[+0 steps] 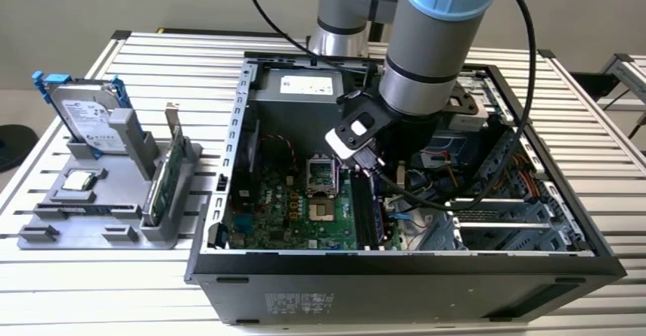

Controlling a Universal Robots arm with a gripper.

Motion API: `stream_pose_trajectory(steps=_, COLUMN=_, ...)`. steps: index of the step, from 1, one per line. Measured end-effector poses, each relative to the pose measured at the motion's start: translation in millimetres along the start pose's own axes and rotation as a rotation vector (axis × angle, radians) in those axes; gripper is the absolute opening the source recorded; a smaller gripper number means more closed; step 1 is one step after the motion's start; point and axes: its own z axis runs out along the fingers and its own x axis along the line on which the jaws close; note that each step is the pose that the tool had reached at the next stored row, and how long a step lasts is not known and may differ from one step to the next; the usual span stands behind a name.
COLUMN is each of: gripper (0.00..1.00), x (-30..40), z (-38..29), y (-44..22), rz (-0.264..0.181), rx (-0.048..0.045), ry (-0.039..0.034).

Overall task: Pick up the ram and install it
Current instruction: 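Press down the ram until it locks into place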

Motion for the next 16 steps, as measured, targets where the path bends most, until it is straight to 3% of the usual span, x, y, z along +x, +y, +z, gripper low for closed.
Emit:
stream_pose_trajectory(steps=5, gripper=0.0, x=0.3, z=6.3, y=-0.1, rz=0.0, rx=0.0001, ry=0.0)
stream_pose_trajectory(steps=16, gripper=0.0, x=0.3, z=9.0, y=-0.2, rz=0.0, rx=0.0008, ry=-0.0003)
